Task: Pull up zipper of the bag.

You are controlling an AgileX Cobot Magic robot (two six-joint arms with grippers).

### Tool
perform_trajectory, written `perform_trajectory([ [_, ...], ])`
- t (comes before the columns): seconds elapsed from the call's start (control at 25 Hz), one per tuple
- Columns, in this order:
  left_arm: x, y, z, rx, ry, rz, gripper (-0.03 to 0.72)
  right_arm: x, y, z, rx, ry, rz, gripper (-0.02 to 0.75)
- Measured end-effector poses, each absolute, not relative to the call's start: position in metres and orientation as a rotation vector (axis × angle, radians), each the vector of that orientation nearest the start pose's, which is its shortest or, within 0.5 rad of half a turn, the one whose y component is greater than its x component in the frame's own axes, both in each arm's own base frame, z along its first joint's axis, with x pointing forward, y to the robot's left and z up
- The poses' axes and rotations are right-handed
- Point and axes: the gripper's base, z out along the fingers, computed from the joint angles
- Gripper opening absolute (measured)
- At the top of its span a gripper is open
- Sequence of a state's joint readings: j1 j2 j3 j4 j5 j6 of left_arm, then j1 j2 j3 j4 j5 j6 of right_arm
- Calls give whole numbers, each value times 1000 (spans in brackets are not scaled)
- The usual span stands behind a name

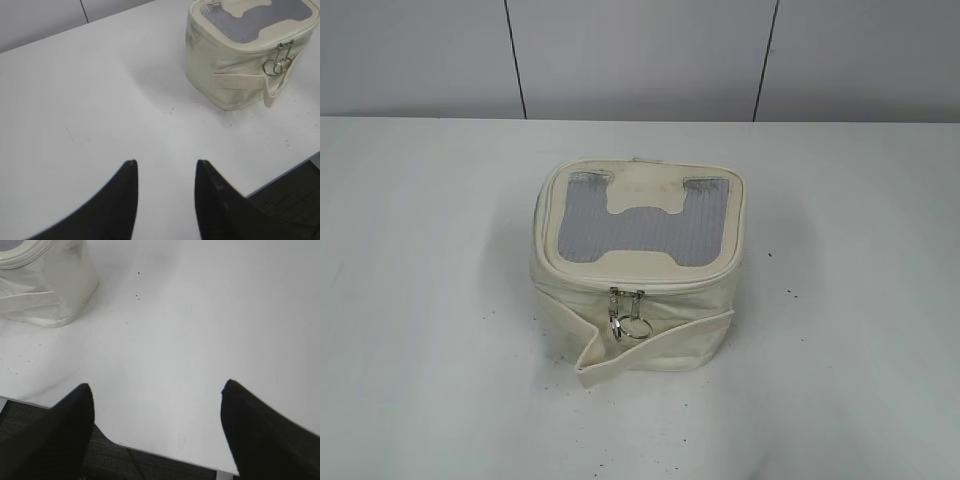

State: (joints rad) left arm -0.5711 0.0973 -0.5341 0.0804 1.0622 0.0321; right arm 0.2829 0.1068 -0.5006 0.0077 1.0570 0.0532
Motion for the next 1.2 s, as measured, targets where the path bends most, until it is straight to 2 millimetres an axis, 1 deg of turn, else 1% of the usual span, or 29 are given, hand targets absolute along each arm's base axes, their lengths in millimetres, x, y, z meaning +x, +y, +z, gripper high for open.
perform_trajectory([
  [0.2,9,2,287,600,2023,-210,297,11,3,277,-220,2140,191,586],
  [0.28,9,3,287,529,2040,-168,297,11,3,277,-151,2142,154,586],
  [0.44,6,5,287,314,2069,-46,297,10,1,277,-6,2138,76,586],
  [0.52,2,6,287,207,2059,13,297,8,1,277,18,2121,64,586],
  [0.64,-6,7,287,99,2019,75,297,2,1,278,24,2084,61,586],
  [0.8,-10,7,287,78,2000,90,297,-5,0,278,25,2035,62,586],
  [1.2,-10,7,286,78,2001,91,297,-6,0,277,24,2032,62,586],
])
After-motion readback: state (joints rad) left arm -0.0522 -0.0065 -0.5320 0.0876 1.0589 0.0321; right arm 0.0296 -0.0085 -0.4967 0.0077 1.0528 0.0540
